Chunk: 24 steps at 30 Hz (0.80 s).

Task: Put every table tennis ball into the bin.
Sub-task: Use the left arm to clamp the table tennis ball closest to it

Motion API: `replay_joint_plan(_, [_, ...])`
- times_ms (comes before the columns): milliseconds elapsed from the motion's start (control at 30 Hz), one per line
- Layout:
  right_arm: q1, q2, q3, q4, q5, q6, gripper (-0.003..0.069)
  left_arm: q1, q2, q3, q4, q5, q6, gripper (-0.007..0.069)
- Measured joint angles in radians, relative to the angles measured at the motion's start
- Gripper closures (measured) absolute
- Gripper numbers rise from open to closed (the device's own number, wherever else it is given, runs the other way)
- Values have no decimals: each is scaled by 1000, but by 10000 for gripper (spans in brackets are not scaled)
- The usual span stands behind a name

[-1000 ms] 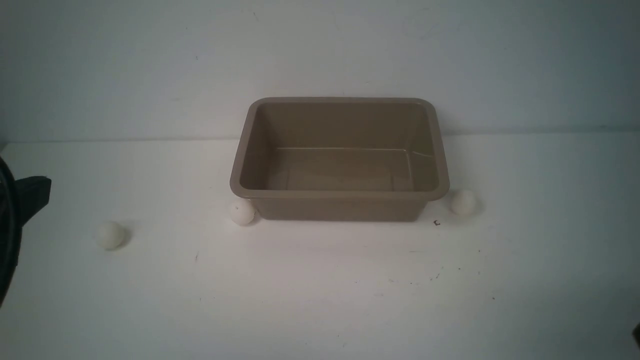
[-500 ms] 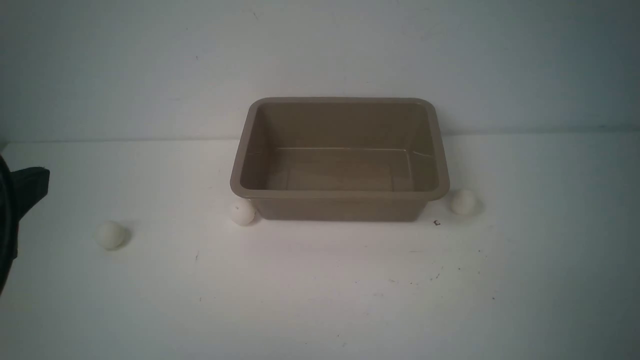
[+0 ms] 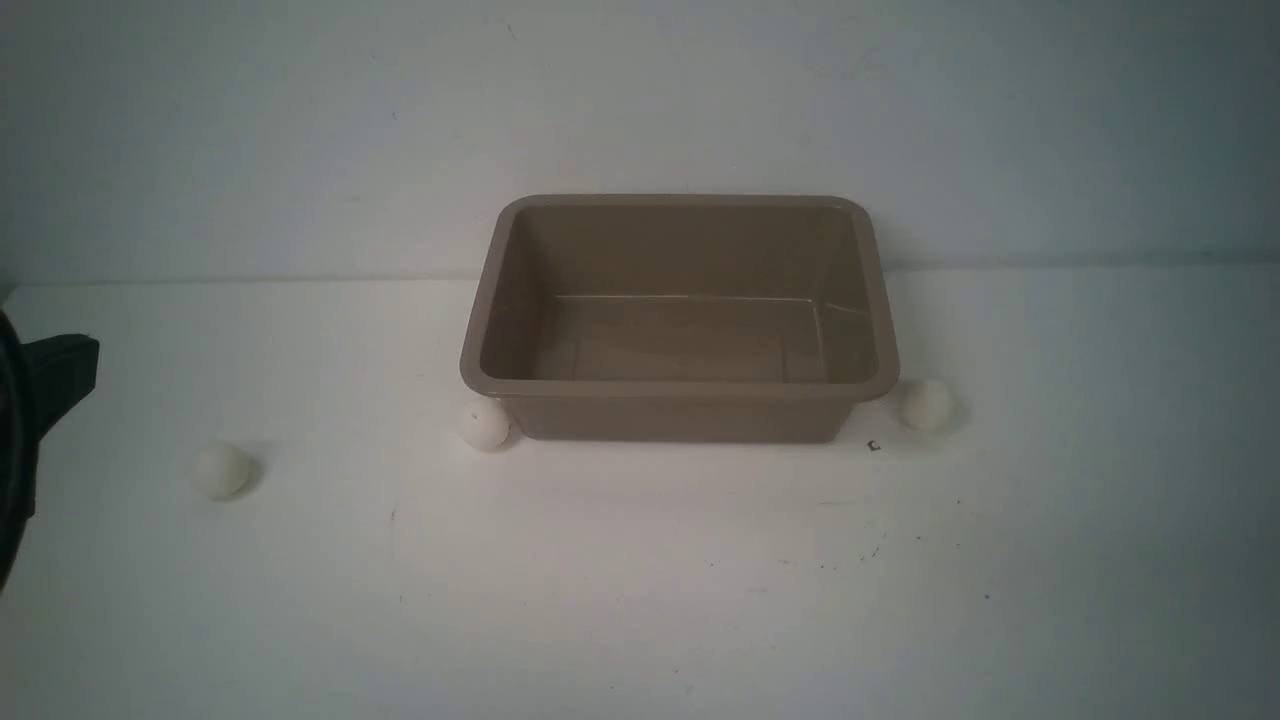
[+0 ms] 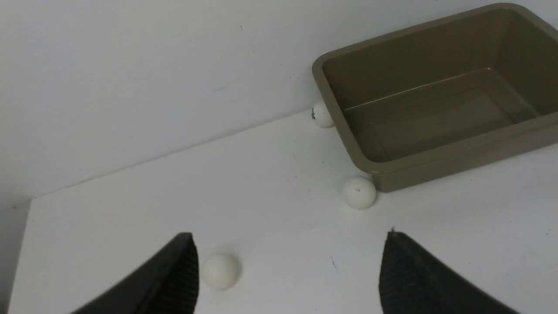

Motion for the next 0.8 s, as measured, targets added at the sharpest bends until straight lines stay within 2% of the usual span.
replay_joint_plan(333, [0,63,-201,-73,204,-65,230,0,0,0,3,0,0,125])
replay_joint_plan(567, [0,334,-298,-189,426,-61,230,0,0,0,3,0,0,125])
replay_joint_plan(667, [0,479,-365,-324,548,-70,230,0,0,0,3,0,0,125])
replay_joint_plan(767, [0,561,-408,-466,584,-41,230,0,0,0,3,0,0,125])
replay_joint_plan(800, [0,610,-433,-577,595,16,230,0,0,0,3,0,0,125])
